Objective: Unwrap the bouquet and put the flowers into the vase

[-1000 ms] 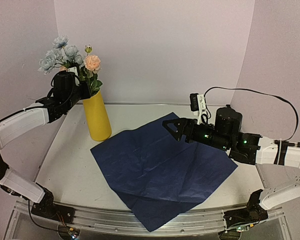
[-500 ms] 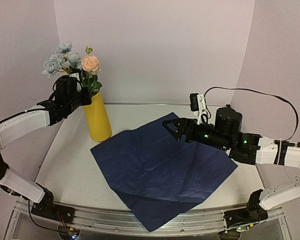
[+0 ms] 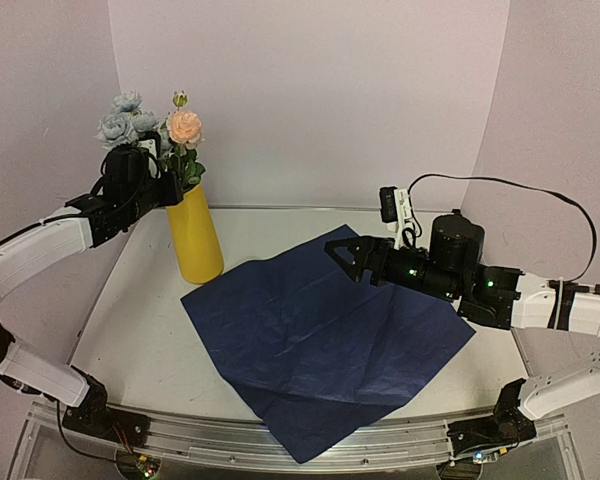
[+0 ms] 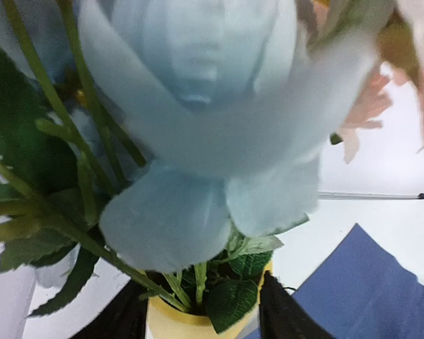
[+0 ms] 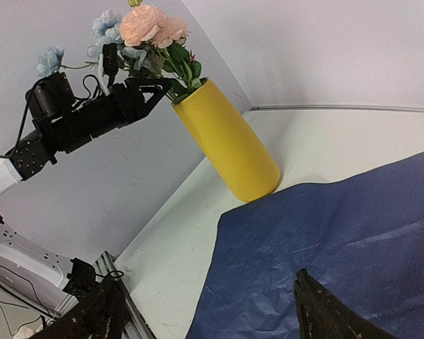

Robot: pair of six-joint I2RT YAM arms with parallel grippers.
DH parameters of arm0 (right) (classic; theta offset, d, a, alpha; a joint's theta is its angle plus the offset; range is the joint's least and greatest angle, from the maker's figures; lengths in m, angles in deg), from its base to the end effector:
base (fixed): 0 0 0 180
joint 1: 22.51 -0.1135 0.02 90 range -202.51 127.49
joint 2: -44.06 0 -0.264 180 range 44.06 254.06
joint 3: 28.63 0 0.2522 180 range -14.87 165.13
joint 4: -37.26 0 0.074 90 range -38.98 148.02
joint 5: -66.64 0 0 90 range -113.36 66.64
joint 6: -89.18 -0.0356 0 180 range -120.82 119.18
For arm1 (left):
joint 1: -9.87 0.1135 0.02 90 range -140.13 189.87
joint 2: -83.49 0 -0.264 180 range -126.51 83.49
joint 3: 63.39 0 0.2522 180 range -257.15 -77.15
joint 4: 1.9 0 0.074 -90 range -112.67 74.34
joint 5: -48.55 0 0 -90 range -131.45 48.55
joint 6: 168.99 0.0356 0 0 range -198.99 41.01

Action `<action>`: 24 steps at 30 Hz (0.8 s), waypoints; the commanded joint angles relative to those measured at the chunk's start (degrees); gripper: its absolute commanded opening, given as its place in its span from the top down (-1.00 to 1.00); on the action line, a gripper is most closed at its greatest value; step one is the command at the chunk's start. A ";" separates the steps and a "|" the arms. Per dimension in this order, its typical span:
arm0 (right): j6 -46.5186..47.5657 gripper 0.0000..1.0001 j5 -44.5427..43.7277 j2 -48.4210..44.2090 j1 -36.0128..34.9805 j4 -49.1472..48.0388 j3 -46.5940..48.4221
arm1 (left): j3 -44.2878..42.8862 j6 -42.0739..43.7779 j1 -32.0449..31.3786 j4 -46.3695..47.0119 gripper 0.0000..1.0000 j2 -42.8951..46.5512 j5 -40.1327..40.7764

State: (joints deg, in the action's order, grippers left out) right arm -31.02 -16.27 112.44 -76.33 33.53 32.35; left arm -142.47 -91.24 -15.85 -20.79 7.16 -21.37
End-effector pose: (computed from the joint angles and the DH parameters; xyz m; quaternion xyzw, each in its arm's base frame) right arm 0.1629 0.2302 0.3194 -0.1904 0.7039 0.4905 0.4772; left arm 0.2870 -0.1247 0.3523 -0.0117 0.7940 -0.0607 0.6048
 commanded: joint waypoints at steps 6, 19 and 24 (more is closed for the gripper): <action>0.80 -0.66 0.02 1.07 -0.31 -1.14 1.54 | 4.21 -2.95 0.03 -6.18 -0.37 12.94 -3.77; 0.31 -0.67 -1.11 2.82 -0.30 -1.18 2.08 | 17.96 -9.37 0.00 -8.39 -0.65 25.40 -12.83; -0.25 -0.67 -4.68 1.84 -0.25 -1.75 -0.05 | 22.37 -12.57 0.05 -8.33 -0.74 26.86 -16.50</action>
State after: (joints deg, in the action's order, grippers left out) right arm -30.93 -17.21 115.37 -76.33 33.61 32.39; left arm -122.58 -100.13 -15.85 -29.36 32.58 -33.79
